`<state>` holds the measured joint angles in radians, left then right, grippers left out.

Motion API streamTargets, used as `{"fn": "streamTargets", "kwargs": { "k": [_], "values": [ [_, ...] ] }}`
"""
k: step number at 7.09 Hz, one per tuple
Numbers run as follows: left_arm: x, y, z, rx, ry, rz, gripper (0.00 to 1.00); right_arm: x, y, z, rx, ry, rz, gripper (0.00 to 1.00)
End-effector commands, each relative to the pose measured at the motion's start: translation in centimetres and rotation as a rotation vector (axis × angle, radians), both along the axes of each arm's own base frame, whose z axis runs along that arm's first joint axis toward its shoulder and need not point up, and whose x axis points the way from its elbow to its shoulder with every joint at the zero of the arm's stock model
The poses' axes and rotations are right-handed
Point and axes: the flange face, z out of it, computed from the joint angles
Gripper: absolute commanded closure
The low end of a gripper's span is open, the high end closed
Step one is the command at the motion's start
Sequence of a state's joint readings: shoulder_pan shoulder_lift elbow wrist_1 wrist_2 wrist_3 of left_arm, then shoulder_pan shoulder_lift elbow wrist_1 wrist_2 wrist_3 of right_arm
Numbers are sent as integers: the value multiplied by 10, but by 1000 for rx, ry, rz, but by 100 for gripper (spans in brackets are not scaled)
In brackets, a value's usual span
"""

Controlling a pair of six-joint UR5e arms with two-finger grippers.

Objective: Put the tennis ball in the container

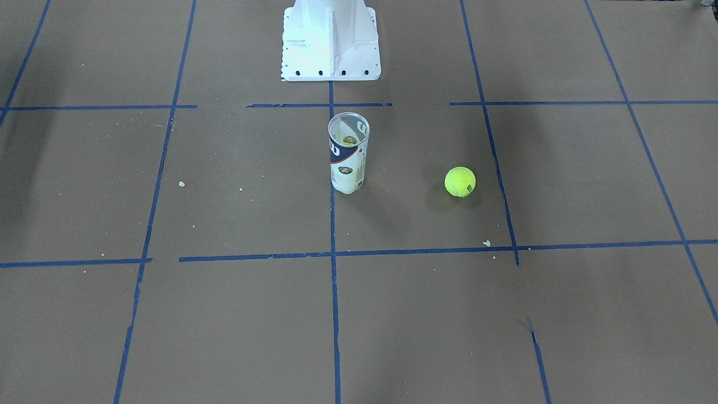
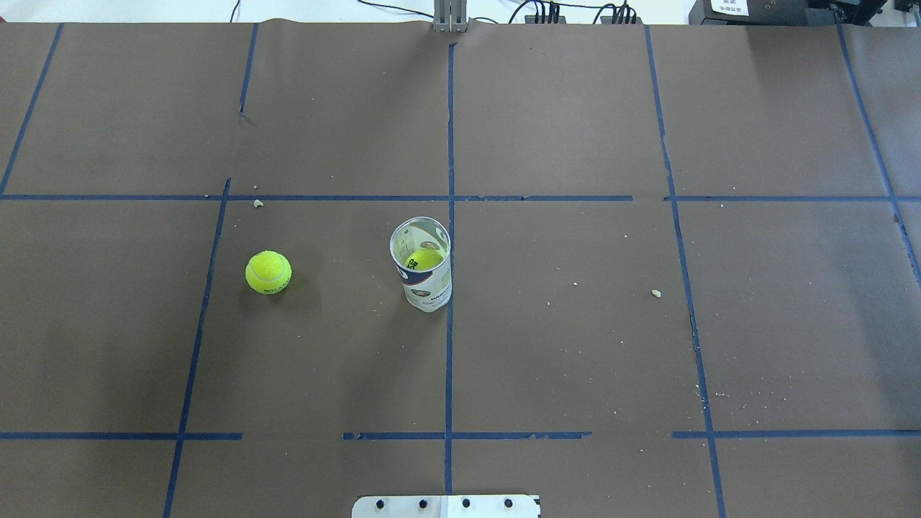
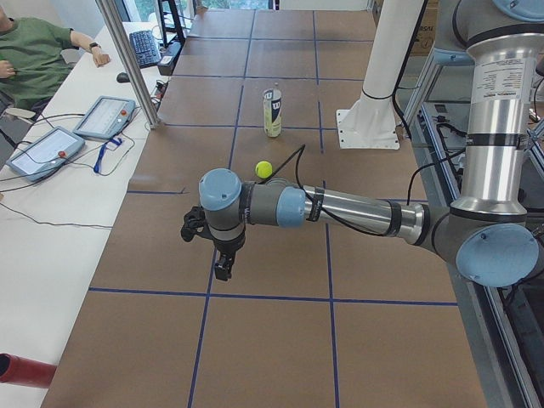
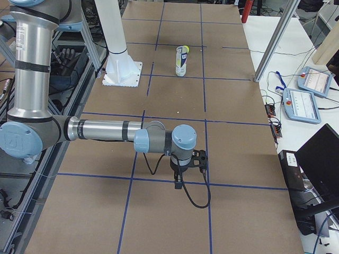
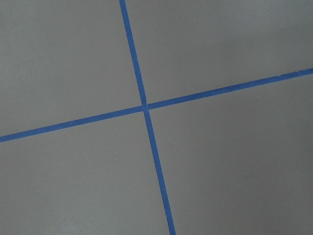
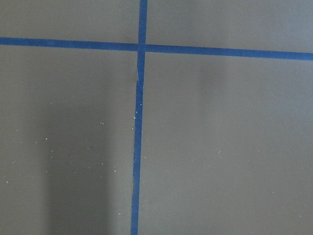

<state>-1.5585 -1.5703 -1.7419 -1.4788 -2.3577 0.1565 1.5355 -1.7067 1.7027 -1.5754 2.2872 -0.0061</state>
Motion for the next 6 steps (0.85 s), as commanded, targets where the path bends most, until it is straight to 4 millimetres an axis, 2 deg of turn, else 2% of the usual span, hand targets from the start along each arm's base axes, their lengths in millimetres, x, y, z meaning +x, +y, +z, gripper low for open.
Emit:
{"fn": "streamTargets", "kwargs": {
  "k": [1,3,6],
  "values": [
    [0,-2,-4,13,-4,2,0,0,0,0,-1,0,0,0],
    [0,-2,-3,9,-7,0,0,0,0,0,-1,0,0,0],
    [3,-52,-55,123,-5,-3,0,0,0,0,1,0,0,0]
  ]
}}
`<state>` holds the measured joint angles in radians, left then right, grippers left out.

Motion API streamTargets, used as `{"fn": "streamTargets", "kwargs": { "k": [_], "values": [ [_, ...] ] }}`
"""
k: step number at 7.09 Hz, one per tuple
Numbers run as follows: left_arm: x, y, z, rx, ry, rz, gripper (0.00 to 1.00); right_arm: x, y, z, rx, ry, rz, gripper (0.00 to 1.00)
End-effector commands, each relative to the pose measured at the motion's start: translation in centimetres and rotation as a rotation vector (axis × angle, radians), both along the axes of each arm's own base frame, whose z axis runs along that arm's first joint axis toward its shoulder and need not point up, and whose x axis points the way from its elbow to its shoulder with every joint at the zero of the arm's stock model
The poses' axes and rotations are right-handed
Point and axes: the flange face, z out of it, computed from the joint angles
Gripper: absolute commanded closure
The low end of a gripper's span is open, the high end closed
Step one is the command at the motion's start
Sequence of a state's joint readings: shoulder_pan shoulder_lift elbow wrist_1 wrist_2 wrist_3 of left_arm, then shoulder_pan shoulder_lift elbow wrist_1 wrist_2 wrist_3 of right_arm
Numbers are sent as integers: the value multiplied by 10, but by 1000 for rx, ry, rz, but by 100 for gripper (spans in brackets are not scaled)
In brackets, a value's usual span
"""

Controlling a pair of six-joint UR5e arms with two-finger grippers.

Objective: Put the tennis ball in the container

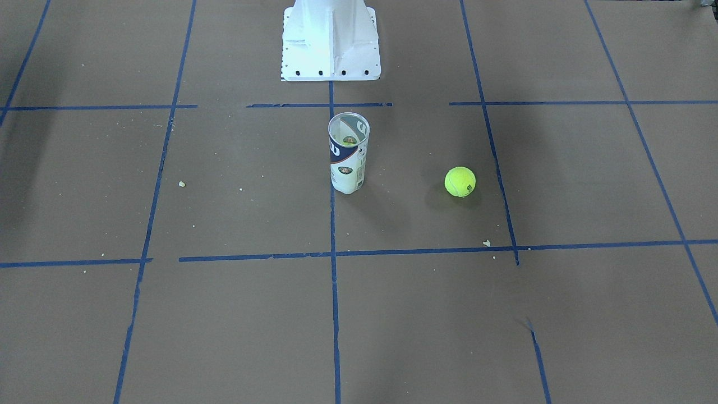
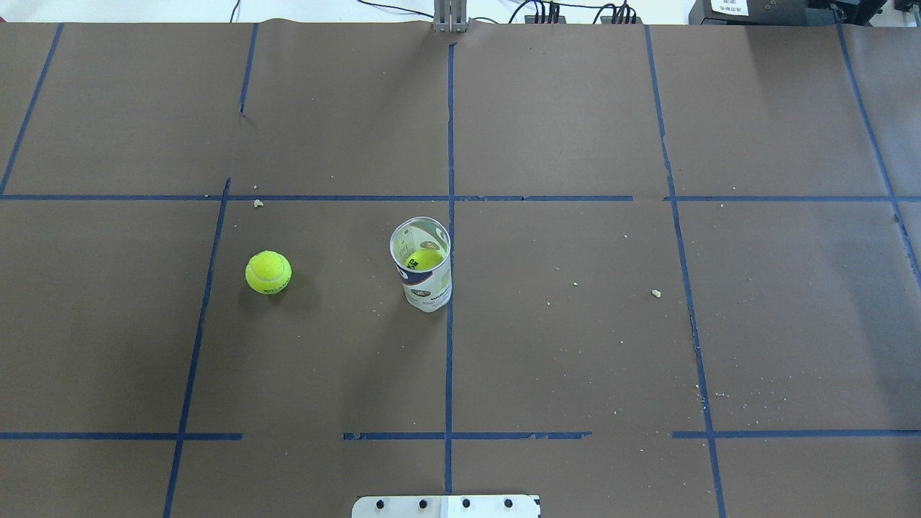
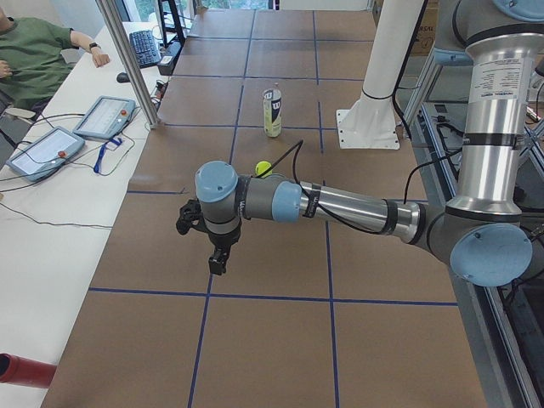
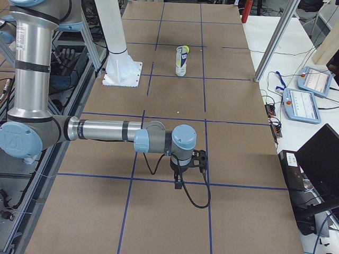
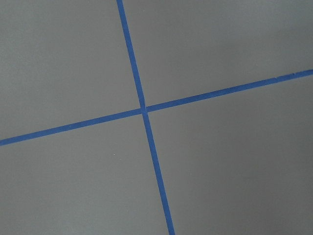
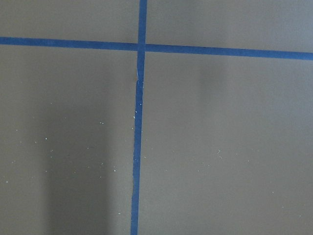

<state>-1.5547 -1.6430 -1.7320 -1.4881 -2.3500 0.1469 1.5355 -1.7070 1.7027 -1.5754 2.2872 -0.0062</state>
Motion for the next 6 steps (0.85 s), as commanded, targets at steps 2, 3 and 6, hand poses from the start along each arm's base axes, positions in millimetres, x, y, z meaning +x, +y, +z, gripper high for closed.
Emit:
{"fn": "streamTargets", "kwargs": {
  "k": [2,3,6],
  "values": [
    [0,-21,-18,75,10,0,0,0,0,0,0,0,0,0],
    [4,-25,-37,113,12,4,0,0,-1,-1,1,0,0,0],
    [161,-15,-95,-25,130,-55,0,0,0,0,0,0,0,0]
  ]
}}
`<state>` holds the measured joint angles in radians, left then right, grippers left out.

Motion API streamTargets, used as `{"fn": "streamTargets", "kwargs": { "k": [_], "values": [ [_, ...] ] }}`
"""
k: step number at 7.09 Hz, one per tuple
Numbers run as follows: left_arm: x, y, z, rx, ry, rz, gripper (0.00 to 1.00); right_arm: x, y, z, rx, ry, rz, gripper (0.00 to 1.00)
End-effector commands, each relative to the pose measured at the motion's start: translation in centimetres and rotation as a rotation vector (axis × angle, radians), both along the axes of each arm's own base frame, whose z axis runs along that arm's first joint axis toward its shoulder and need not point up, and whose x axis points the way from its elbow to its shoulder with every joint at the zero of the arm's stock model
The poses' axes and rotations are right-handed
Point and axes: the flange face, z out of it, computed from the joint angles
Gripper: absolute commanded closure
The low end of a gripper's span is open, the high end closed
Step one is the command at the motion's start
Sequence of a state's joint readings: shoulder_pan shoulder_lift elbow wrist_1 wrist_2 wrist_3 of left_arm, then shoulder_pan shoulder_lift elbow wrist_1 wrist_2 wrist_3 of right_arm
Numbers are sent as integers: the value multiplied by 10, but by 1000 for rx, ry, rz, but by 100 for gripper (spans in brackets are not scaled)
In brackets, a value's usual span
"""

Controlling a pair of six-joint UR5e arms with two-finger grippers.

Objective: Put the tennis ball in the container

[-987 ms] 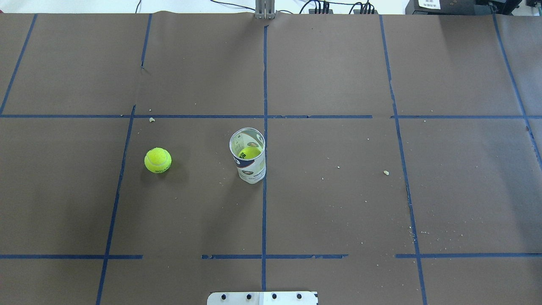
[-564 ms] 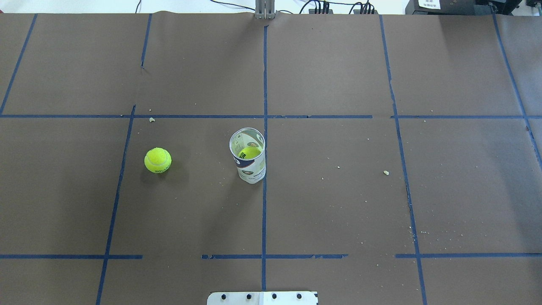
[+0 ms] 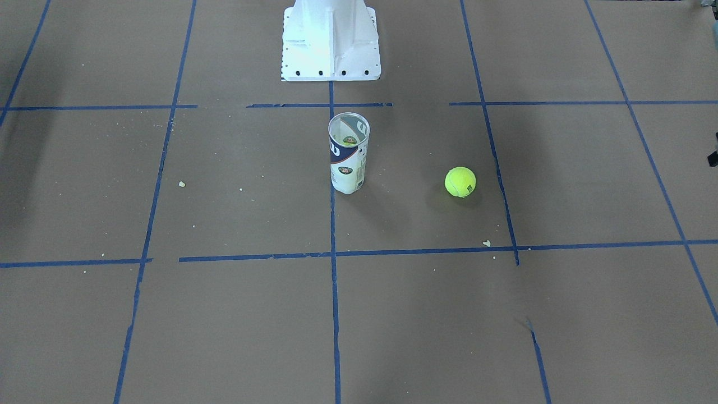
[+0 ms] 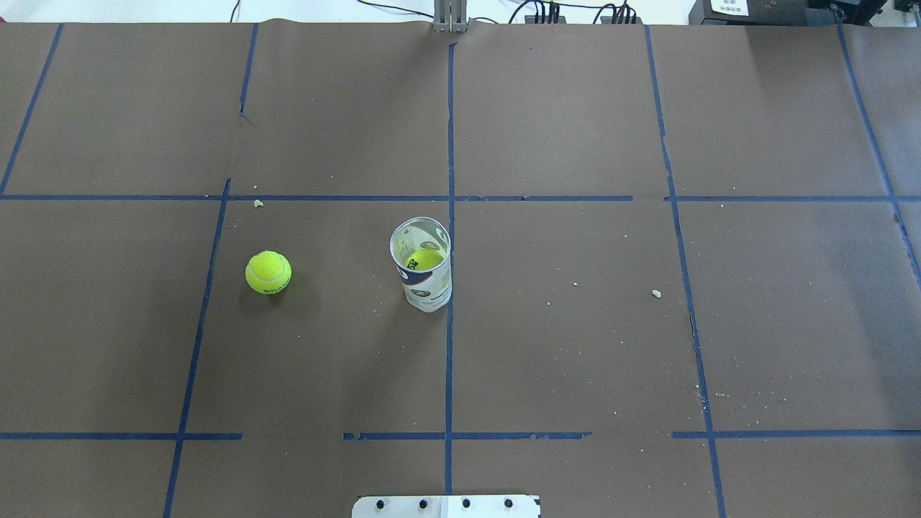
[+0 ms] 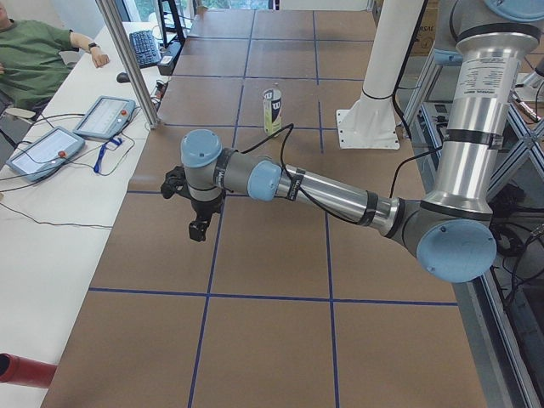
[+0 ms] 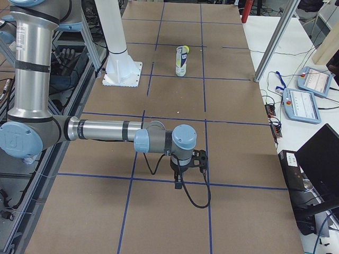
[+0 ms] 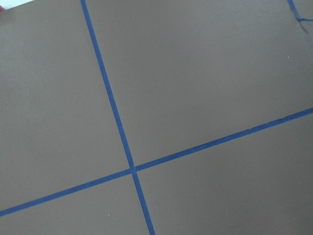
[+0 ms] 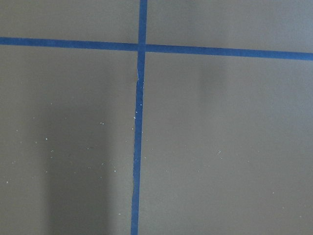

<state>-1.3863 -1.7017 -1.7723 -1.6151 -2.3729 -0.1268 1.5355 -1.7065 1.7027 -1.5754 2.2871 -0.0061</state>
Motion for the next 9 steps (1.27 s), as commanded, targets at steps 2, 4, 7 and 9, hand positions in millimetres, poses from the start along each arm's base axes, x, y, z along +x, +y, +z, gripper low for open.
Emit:
{"fn": "streamTargets", "kwargs": {
  "k": [2,4,7,9],
  "values": [
    [169,32,-56,-70,122,-187,0,0,0,0,-1,0,0,0],
    [257,64,-89,-131,166,-289,0,0,0,0,-1,0,0,0],
    [333,88,-111,-158,110,-341,0,0,0,0,1,0,0,0],
    [384,107,-121,-170,77,-341,0,0,0,0,-1,0,0,0]
  ]
}}
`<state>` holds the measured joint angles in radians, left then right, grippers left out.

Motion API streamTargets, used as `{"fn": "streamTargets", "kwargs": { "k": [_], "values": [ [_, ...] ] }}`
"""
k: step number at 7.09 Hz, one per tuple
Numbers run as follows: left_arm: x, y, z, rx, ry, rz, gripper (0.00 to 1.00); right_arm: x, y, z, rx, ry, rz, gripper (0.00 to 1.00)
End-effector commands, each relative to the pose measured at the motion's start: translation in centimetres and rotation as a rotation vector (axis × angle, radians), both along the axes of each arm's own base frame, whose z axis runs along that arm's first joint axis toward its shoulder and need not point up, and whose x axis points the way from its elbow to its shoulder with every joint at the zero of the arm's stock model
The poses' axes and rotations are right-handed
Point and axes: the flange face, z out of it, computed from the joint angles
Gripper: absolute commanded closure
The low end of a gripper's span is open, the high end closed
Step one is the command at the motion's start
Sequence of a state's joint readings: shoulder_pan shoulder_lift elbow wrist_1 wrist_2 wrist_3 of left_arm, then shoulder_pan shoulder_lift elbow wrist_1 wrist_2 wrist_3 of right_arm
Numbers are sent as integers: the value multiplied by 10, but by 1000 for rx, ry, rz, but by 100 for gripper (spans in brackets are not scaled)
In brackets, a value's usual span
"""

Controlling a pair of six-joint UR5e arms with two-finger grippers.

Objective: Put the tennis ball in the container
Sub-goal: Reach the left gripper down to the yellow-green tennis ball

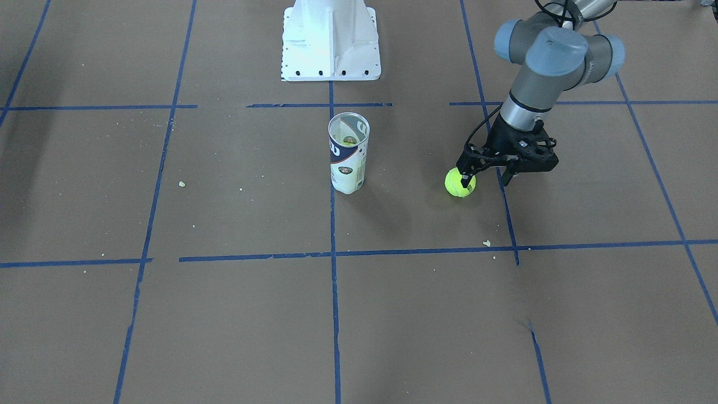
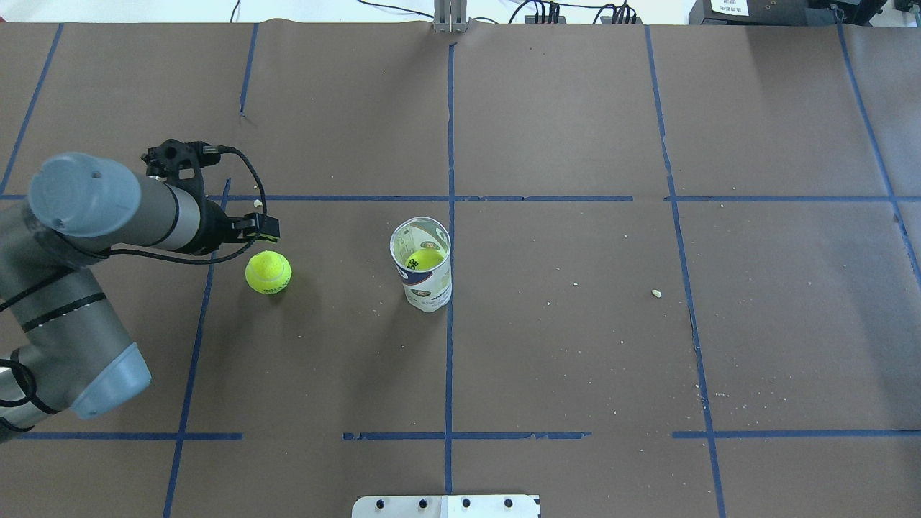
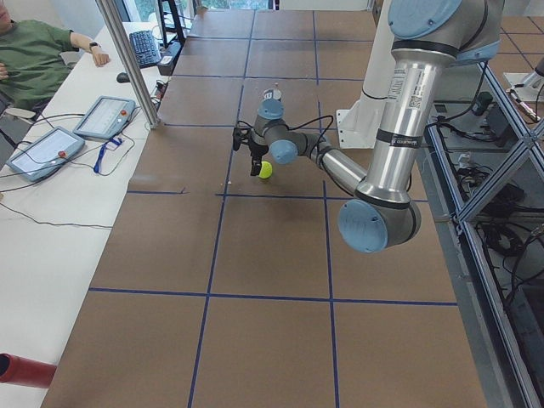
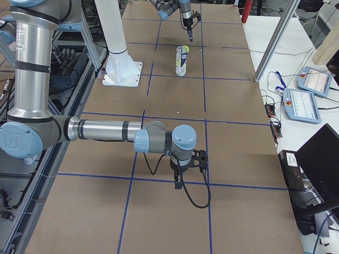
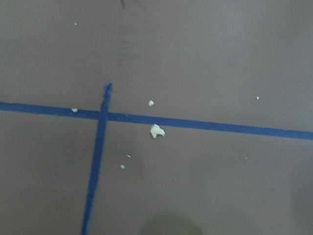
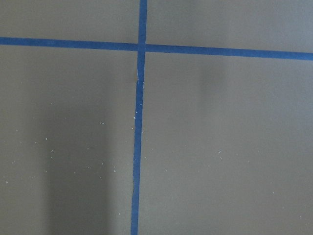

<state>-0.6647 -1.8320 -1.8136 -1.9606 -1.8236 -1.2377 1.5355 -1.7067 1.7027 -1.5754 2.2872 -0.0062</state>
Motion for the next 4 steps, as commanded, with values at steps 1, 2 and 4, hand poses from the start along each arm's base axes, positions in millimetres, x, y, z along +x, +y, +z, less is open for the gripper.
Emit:
{"fn": "streamTargets", "kwargs": {
  "k": [1,2,4],
  "values": [
    [27,13,-3,-3,-19,2,0,0,0,0,-1,0,0,0],
    [30,17,-1,0,-25,5,0,0,0,0,-1,0,0,0],
    [43,23,12,-5,-54,12,0,0,0,0,1,0,0,0]
  ]
}}
